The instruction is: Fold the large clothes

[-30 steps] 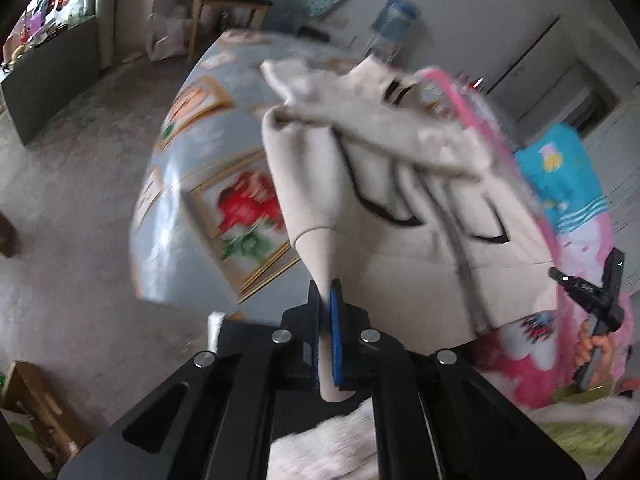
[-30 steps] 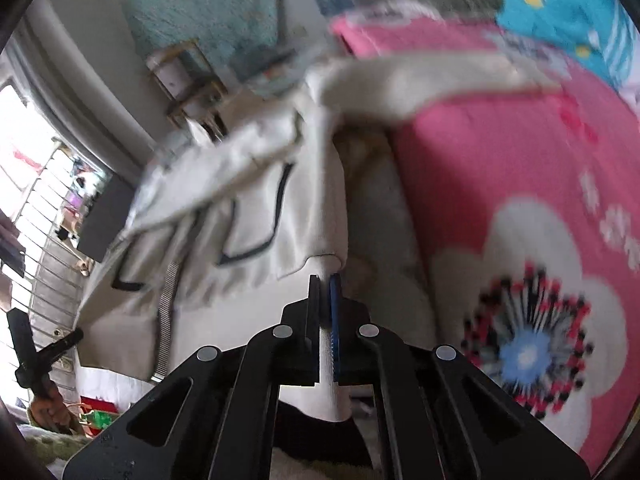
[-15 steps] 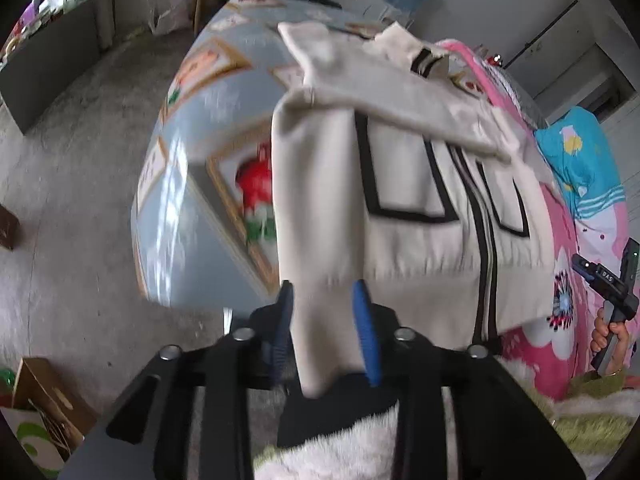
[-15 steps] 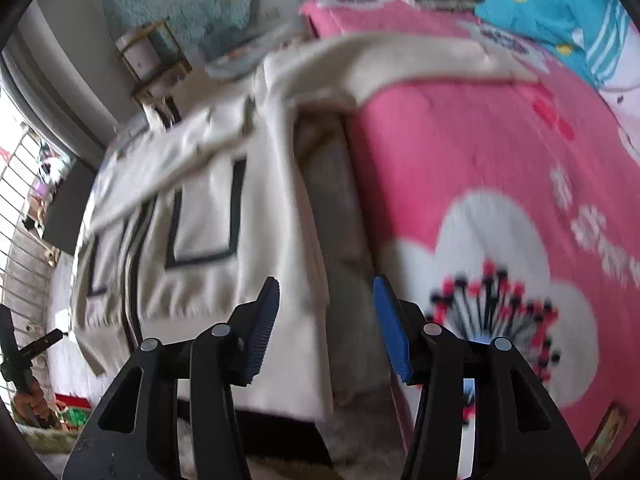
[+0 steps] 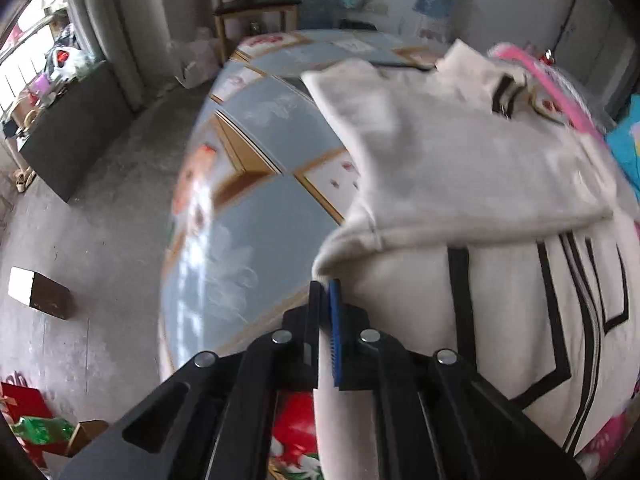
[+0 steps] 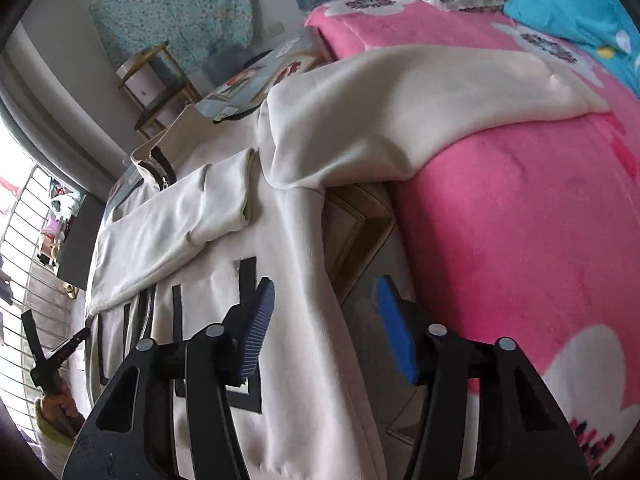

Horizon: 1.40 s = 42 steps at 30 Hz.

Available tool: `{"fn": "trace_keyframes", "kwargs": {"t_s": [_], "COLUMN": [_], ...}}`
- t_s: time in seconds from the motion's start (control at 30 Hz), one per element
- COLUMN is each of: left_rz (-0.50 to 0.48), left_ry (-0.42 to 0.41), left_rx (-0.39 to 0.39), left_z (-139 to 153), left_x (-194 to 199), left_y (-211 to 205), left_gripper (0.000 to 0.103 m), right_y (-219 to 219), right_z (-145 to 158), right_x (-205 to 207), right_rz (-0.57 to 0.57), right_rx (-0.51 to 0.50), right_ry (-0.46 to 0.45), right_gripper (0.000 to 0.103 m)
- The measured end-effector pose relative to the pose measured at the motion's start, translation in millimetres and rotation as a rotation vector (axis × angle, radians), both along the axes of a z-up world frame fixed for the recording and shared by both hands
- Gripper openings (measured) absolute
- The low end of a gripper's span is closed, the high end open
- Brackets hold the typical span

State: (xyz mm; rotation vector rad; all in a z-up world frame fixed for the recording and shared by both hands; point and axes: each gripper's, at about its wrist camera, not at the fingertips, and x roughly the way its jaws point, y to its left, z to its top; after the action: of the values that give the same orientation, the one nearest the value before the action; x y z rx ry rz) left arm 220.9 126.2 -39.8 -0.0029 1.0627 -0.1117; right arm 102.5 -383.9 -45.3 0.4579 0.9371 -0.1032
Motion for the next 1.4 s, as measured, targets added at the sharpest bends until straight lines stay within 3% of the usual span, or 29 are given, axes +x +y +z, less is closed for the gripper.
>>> {"fn": "trace_keyframes", "kwargs": {"t_s": [0.37,0.4,0.43,0.47,0.6,0.63,0.7,0.77,0.83,0.9,1.0,1.07,1.17,1.4], "left_rz": [0.027,0.032,0.037,0.041,0.053,0.059,0.079,0.098,0.105,0.093,0.052,0.020,-0.024,-0.067], "left_ry": [0.012,0.013,0.015,0.016,0.005,-0.001,-0.018,-0.037,-0.059,-0.069,-0.067,-0.057,-0.057,-0.062], "left_rx": [-0.045,-0.053,-0.058,-0.064,-0.085,-0.084,-0.076,-0.098,-0.116,-0.121,-0.119,-0.082,-0.060,-0.015], "left_z": [-7,-7,-7,-7,0,4,11,19,27,31,33,31,27,24], "left_x": [-5,-6,-7,-6,-9,-10,-13,-16,-16,-11,6,21,42,76], "left_y": [14,16,17,17,18,17,18,19,16,6,-18,-41,-72,-116], "left_gripper": [0.007,0.008,0.009,0.009,0.010,0.012,0.029,0.044,0.050,0.058,0.062,0.062,0.064,0.064], "right_y": [-4,-1,1,2,-9,-11,-16,-28,-45,-68,-123,-159,-217,-299], "right_z": [-6,-7,-9,-14,-28,-27,-21,-13,-4,2,8,9,5,-17], "right_x": [31,34,37,39,37,36,32,25,17,9,1,-6,-12,-13], "right_rz": [0.014,0.025,0.033,0.042,0.017,0.015,0.012,0.001,-0.040,-0.093,-0.235,-0.345,-0.513,-0.752], "right_rx": [-0.054,-0.077,-0.090,-0.106,-0.054,-0.039,-0.002,0.067,0.105,0.135,0.212,0.257,0.303,0.382], "right_ry": [0.005,0.004,0.008,0.021,0.015,0.011,-0.001,-0.033,-0.068,-0.092,-0.115,-0.152,-0.181,-0.176], "right_gripper": [0.049,0.044,0.026,0.013,0.010,0.013,0.020,0.035,0.046,0.046,0.048,0.057,0.057,0.057]}}
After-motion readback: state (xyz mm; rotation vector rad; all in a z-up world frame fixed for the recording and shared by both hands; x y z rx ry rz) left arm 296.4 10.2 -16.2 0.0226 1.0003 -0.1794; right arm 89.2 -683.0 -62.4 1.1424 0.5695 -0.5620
